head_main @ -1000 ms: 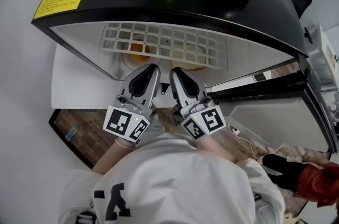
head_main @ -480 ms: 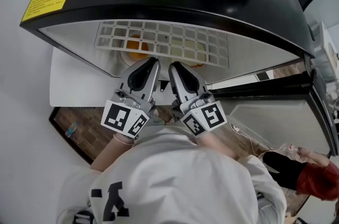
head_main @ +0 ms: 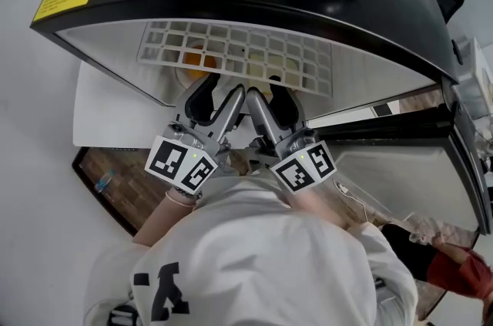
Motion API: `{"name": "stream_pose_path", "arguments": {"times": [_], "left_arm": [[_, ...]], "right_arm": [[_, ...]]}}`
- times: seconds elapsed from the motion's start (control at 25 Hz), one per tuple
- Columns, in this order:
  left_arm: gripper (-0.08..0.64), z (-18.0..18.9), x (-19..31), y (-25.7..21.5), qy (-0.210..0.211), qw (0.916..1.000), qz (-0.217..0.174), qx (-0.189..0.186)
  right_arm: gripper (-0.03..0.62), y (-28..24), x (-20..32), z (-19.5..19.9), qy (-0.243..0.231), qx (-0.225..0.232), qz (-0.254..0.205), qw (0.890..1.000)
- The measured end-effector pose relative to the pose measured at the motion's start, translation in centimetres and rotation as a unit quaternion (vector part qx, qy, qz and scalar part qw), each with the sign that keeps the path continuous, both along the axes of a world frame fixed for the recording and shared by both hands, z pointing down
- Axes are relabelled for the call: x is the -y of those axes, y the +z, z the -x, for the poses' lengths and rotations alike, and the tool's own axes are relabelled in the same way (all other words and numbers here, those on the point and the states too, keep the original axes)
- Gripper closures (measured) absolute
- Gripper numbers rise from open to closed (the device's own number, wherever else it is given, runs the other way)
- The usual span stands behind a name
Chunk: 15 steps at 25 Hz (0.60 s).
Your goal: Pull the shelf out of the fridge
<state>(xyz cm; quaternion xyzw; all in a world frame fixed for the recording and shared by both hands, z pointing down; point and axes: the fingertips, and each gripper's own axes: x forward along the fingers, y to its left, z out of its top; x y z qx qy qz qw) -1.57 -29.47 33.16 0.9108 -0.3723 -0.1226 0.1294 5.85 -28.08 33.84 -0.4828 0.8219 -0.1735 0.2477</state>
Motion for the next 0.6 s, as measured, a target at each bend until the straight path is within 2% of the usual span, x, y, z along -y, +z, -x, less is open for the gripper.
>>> {"name": "stream_pose_path", "arguments": {"times": [0.2, 0.4, 0.6], "left_arm": [[0.324, -0.2, 0.8, -0.9, 0.001, 0.9999, -0.004, -0.012], [0.319, -0.3, 1.9, -1.6, 0.005, 0.9996, 0.006, -0.027], [0.313, -0.9, 2.5, -2.0, 0.033, 0.9979, 0.012, -0.055]], "right_arm": [[0.327, -0.4, 0.9, -1.0, 0.009, 0.028, 0.006, 1.000], [0.327, -0.6, 1.7, -1.3, 0.009, 0.049, 0.012, 0.999], [0.327, -0.8, 2.5, -1.5, 0.004, 0.071, 0.013, 0.997]]}}
